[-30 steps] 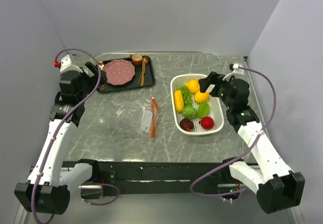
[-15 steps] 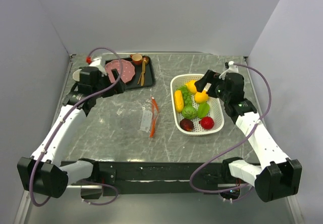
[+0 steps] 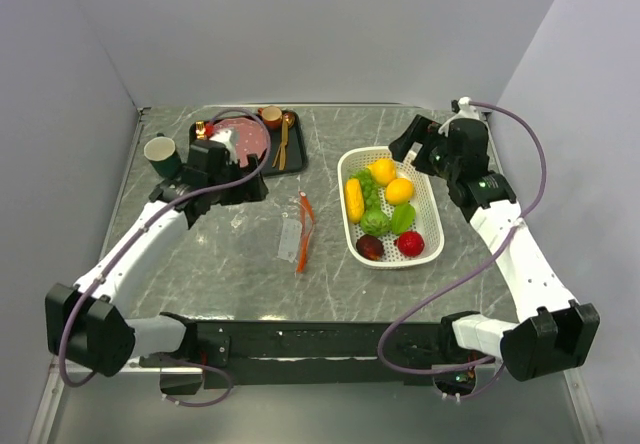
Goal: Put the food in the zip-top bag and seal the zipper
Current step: Pick up the zipper food storage bag at the center of the board.
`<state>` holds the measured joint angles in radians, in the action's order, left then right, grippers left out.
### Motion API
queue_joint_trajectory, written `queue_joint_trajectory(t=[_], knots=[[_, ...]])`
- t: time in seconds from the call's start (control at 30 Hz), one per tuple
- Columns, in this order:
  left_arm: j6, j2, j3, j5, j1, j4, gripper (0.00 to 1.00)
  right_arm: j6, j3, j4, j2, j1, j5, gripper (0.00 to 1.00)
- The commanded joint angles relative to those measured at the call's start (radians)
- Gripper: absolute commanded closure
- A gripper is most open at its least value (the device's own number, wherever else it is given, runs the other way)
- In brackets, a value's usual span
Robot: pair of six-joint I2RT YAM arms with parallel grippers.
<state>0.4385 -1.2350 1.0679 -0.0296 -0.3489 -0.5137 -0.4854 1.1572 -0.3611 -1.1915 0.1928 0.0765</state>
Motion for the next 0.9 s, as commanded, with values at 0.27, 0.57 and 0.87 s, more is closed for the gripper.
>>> queue_joint_trajectory(t=[0.27, 0.57, 0.87], knots=[[0.092, -0.213, 0.045, 0.025, -0.272, 0.049, 0.02, -0.019, -0.091, -0.050, -0.020, -0.001, 0.037, 0.00], [0.115, -0.469, 0.217, 0.189, -0.410, -0.068, 0.05, -0.010, -0.163, -0.049, 0.024, -0.001, 0.032, 0.00], [0.164, -0.573, 0.253, 0.224, -0.417, -0.046, 0.18, 0.002, -0.146, -0.064, 0.046, -0.001, 0.037, 0.00]])
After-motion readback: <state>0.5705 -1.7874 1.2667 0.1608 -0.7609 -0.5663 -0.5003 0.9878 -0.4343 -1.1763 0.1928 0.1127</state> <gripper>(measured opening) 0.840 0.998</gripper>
